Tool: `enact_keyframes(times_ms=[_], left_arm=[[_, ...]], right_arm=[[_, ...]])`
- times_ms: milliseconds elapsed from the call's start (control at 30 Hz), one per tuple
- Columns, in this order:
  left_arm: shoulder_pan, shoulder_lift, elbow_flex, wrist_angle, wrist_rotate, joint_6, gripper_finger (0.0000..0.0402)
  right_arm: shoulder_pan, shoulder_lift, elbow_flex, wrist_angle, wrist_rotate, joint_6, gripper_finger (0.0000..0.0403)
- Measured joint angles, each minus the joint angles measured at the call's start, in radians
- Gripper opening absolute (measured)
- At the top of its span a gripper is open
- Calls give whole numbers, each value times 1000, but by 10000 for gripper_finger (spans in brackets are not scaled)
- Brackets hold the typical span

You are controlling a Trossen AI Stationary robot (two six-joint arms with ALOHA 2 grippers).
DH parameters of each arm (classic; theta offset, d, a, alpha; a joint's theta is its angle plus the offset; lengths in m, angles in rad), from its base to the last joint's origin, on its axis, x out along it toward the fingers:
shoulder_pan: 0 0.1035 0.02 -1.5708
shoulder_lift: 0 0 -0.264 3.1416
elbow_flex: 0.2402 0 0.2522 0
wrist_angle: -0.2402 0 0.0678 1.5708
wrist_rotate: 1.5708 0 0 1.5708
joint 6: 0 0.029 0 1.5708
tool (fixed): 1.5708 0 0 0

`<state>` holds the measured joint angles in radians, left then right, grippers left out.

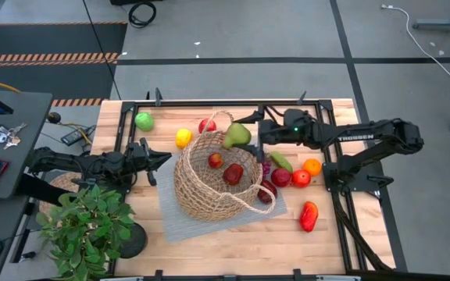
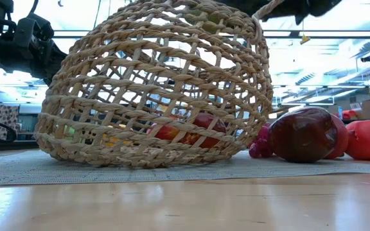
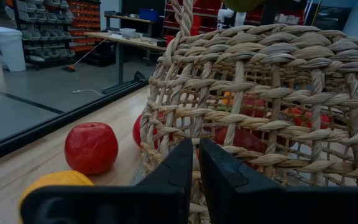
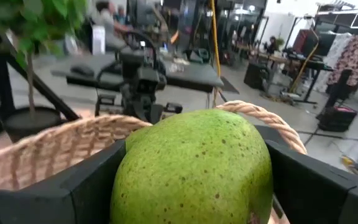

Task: Build produce basket
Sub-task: Put the pear into the basket

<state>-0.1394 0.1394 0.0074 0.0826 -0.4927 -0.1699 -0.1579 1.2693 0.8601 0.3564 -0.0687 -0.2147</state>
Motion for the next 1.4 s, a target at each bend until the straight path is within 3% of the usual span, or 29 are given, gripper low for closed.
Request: enact_keyframes(times_ms=[233, 600, 767, 1000, 1400], left_arm=[[0, 0, 0, 0, 0, 0, 38], [0, 0, 0, 0, 0, 0, 38], [0, 0, 0, 0, 0, 0, 40], [0, 0, 0, 0, 0, 0, 32], [0, 0, 0, 0, 0, 0, 38]], right_arm=[[64, 4, 95, -180, 93, -103, 364], [119, -23, 125, -296, 94, -148, 364], [123, -43, 125, -349, 87, -99, 364], [88, -42, 125, -357, -2, 5, 364], [73, -26, 263, -606, 76, 91, 364]])
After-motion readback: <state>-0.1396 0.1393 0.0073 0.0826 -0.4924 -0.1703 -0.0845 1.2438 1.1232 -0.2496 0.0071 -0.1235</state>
